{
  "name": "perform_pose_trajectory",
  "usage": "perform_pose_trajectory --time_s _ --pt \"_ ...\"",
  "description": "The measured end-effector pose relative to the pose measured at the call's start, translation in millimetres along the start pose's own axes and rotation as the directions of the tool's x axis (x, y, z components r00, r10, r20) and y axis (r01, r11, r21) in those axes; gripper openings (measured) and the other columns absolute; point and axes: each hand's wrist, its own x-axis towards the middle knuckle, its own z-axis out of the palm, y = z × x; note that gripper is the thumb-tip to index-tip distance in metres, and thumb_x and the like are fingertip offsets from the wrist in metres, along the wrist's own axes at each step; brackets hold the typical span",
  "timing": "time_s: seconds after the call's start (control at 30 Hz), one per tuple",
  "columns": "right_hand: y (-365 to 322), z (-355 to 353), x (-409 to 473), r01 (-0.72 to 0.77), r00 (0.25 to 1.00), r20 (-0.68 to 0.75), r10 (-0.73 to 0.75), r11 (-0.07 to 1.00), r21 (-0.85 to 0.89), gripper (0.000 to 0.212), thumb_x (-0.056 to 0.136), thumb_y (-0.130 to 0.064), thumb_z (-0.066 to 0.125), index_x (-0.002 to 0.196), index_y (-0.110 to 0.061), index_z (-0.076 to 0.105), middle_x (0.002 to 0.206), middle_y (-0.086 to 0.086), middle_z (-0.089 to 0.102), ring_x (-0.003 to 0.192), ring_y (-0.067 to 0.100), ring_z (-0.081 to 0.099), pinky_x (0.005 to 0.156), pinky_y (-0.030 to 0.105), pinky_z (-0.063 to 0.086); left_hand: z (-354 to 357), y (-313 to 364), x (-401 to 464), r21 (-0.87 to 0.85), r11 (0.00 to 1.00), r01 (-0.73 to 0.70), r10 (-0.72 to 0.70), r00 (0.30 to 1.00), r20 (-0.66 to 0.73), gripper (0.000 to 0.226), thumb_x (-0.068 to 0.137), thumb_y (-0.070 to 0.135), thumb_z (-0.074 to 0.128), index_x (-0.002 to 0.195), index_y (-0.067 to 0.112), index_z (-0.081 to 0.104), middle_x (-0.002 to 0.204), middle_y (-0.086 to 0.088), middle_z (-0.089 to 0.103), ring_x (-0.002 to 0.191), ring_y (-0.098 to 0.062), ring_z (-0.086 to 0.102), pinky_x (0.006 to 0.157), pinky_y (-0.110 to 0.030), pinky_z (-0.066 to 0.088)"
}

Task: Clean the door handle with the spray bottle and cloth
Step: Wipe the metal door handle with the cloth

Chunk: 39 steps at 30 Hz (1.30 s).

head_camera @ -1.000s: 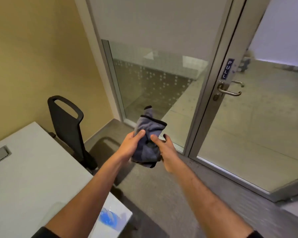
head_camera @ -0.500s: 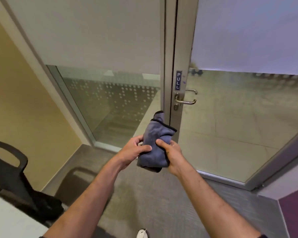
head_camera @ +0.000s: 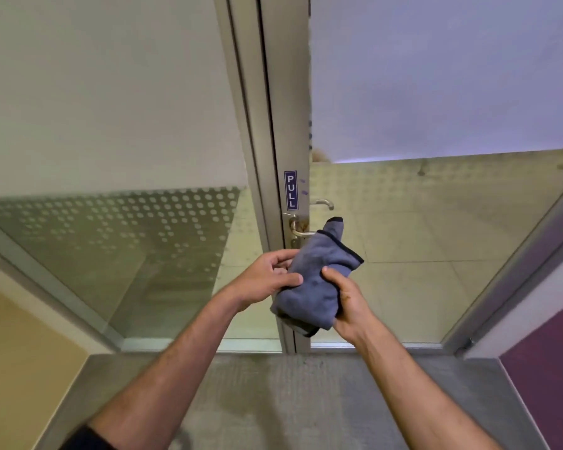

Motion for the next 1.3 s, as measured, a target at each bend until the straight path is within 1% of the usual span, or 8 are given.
perform_pose_trajectory --time_s 0.23,0.43,0.63,0.73,0.83,0.97,1.07,1.3 --pt "-56 -15 76 0.243 0.961 -0.113 -0.252 0.966 -0.088 0.042 0.090 -0.017 0.068 0.130 -0.008 0.060 0.120 0.017 0.072 0.112 0.034 0.069 0.099 0.051 0.053 -36 42 100 0.492 0.865 -0.094 0.142 0.988 -0.061 0.054 0.092 0.012 0.071 0.144 0.012 0.055 0.127 -0.007 0.069 0.108 -0.010 0.065 0.108 -0.035 0.050" --pt "-70 -12 128 0.493 0.768 -0.319 -0.555 0.831 -0.260 0.041 0.083 -0.001 0.073 0.115 -0.023 0.060 0.100 -0.003 0.078 0.091 0.014 0.075 0.070 0.027 0.060 -65 95 161 0.951 0.130 -0.282 0.369 0.904 0.217 0.058 0.096 0.031 0.061 0.150 0.017 0.046 0.149 -0.005 0.056 0.137 -0.026 0.051 0.115 -0.040 0.038" --pt "-62 0 161 0.570 0.621 -0.415 -0.665 0.747 -0.343 0.054 0.075 -0.004 0.074 0.122 -0.022 0.057 0.112 0.001 0.073 0.105 0.016 0.071 0.093 0.038 0.058 -98 129 212 0.795 -0.451 -0.406 0.260 0.792 0.552 0.064 0.097 0.031 0.058 0.154 0.009 0.038 0.157 -0.011 0.045 0.150 -0.027 0.035 0.125 -0.042 0.016" --pt "-53 13 171 0.601 0.522 -0.427 -0.739 0.673 -0.430 0.062 0.070 -0.014 0.079 0.112 -0.054 0.056 0.111 -0.022 0.071 0.108 0.000 0.067 0.094 0.021 0.054 -117 132 227 0.643 -0.642 -0.418 0.155 0.750 0.643 0.067 0.097 0.032 0.056 0.155 0.005 0.035 0.160 -0.015 0.041 0.151 -0.030 0.034 0.125 -0.046 0.017" --pt "-41 28 182 0.638 0.396 -0.449 -0.801 0.592 -0.493 0.068 0.068 -0.021 0.086 0.109 -0.062 0.051 0.109 -0.025 0.070 0.108 -0.003 0.066 0.090 0.015 0.053 -134 128 236 0.528 -0.743 -0.412 0.088 0.721 0.687 0.067 0.102 0.035 0.044 0.160 0.007 0.023 0.167 -0.014 0.026 0.156 -0.029 0.021 0.126 -0.044 0.001" --pt "-25 52 216 0.653 0.090 -0.397 -0.914 0.355 -0.669 0.044 0.076 -0.025 0.079 0.109 -0.031 0.050 0.113 0.004 0.061 0.109 0.026 0.061 0.088 0.047 0.055 -147 131 244 0.410 -0.811 -0.417 0.082 0.614 0.785 0.067 0.100 0.029 0.050 0.158 0.005 0.027 0.165 -0.015 0.029 0.154 -0.029 0.027 0.125 -0.045 -0.001" --pt "-20 64 252 0.494 -0.141 -0.248 -0.958 0.149 -0.857 0.039 0.080 -0.004 0.079 0.103 -0.015 0.049 0.112 0.003 0.052 0.108 0.027 0.054 0.088 0.046 0.050 -148 139 252 0.369 -0.845 -0.387 0.122 0.531 0.838 0.068 0.099 0.033 0.051 0.157 0.005 0.028 0.165 -0.015 0.028 0.154 -0.028 0.026 0.125 -0.049 0.004" --pt "-24 79 305 0.181 -0.032 0.012 -0.999 -0.018 -0.983 0.068 0.068 0.002 0.073 0.133 -0.007 0.054 0.136 0.017 0.053 0.123 0.035 0.045 0.114 0.041 0.034 -152 144 269 0.331 -0.885 -0.327 0.104 0.553 0.826 0.070 0.099 0.036 0.030 0.161 0.008 0.013 0.171 -0.012 0.010 0.157 -0.028 0.013 0.125 -0.050 0.005"
